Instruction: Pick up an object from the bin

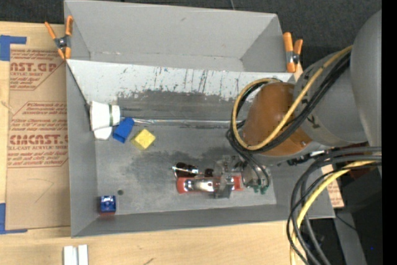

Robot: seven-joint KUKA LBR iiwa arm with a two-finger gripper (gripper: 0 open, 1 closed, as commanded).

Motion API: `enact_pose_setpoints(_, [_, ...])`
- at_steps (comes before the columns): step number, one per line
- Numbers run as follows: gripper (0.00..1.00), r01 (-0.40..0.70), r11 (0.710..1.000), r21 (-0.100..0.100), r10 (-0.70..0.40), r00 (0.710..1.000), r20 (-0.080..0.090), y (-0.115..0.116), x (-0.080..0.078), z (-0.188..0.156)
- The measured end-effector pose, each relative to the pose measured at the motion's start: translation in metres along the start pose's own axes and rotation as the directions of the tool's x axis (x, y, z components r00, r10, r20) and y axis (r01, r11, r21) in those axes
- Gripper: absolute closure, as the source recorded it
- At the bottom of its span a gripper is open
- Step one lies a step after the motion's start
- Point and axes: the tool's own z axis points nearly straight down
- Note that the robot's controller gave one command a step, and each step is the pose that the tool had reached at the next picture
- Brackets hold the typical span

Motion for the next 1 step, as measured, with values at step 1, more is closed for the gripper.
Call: enact_pose_setpoints(1, [1.00,0.000,1.000,0.000,0.000,1.000,-0.004,0.0000,0.0012,-0.0032])
